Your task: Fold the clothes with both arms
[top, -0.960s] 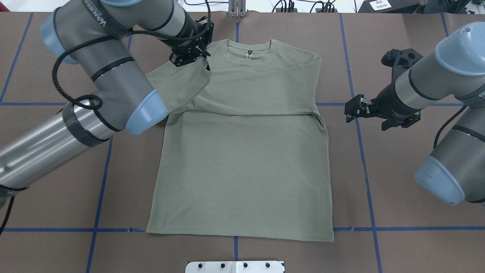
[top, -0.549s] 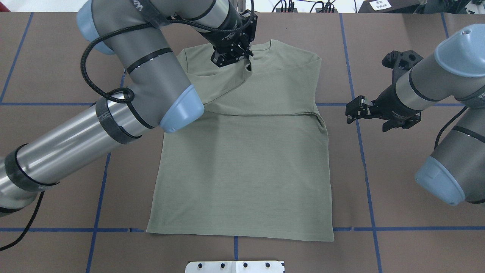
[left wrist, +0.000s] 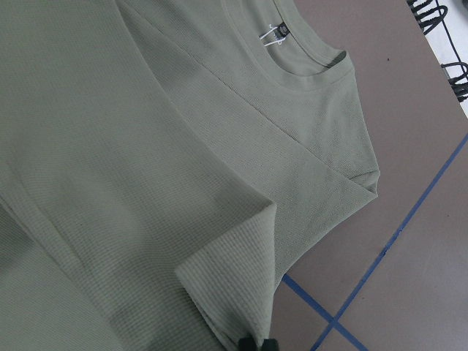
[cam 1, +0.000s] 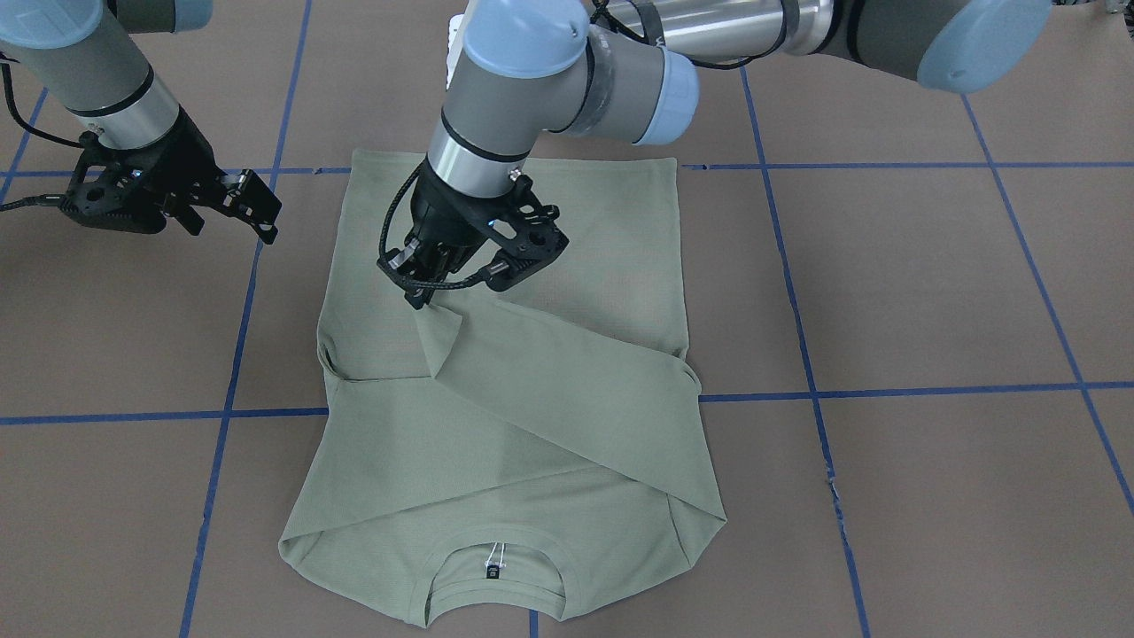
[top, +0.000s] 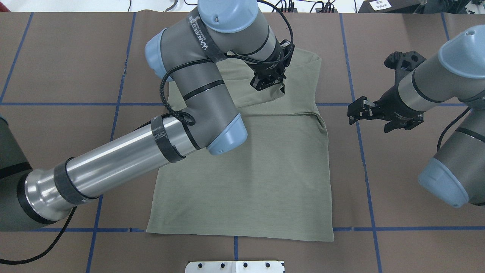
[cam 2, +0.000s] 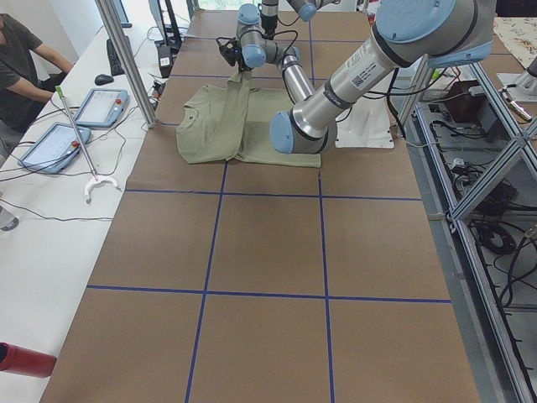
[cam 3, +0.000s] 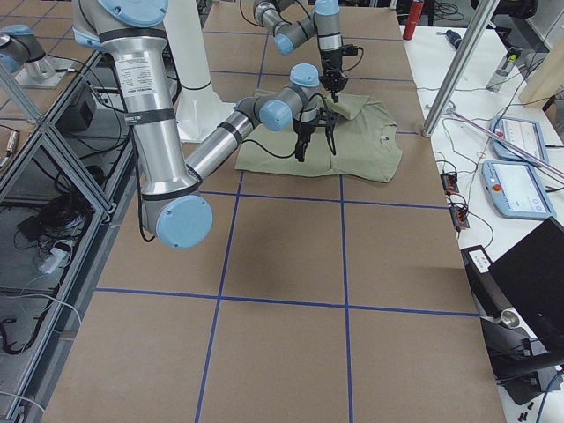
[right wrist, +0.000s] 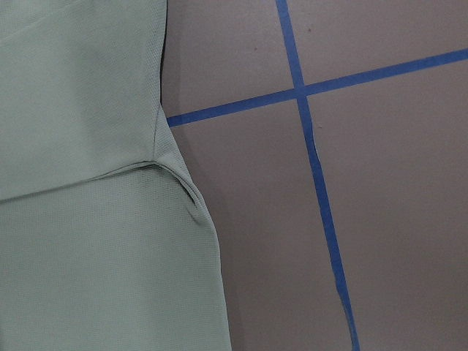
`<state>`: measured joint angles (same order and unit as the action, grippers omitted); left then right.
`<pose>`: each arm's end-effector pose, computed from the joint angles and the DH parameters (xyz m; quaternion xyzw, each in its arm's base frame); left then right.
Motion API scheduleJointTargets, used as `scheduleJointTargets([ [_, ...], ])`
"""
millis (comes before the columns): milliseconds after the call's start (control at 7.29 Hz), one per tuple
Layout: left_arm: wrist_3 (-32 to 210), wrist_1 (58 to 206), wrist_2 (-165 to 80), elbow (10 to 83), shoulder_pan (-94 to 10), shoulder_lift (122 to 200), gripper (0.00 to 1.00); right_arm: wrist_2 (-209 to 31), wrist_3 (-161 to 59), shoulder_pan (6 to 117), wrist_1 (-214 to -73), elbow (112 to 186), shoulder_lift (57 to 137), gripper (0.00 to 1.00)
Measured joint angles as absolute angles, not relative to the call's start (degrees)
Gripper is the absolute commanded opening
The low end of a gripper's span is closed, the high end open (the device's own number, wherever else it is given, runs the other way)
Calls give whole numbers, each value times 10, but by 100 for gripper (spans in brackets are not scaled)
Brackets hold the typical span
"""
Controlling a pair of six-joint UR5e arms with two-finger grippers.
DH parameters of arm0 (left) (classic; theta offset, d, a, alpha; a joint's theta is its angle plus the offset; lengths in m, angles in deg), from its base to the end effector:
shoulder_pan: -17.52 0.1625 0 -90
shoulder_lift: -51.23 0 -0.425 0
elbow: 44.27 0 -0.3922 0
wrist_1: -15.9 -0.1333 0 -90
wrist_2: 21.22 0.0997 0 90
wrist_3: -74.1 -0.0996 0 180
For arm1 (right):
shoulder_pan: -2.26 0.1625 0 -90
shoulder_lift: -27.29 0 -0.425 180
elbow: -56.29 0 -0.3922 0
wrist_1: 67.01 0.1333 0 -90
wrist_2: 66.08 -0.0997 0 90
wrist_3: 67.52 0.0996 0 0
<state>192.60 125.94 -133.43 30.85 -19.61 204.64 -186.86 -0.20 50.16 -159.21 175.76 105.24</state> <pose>0.5498 -0.5362 -0.0003 -0.1171 0.5632 -0.3482 0.7402 -0.2833 -0.4364 0.3212 -0.0166 -0.4091 0.1111 0.9055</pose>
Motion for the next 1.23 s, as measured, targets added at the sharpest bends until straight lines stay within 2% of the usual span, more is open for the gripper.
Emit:
scheduleJointTargets([
  [823,1932,1304,-1291,243,-152,2068,0,-1867,-4,502,-1591,1758,1067,100],
  [1098,1932,1344,-1274,198,-136,2079,0,-1867,-4,502,-1591,1758,1067,100],
  [1235,1931,1359,-1259,182,-126,2081,10,-1867,-4,502,-1591,1758,1066,100],
])
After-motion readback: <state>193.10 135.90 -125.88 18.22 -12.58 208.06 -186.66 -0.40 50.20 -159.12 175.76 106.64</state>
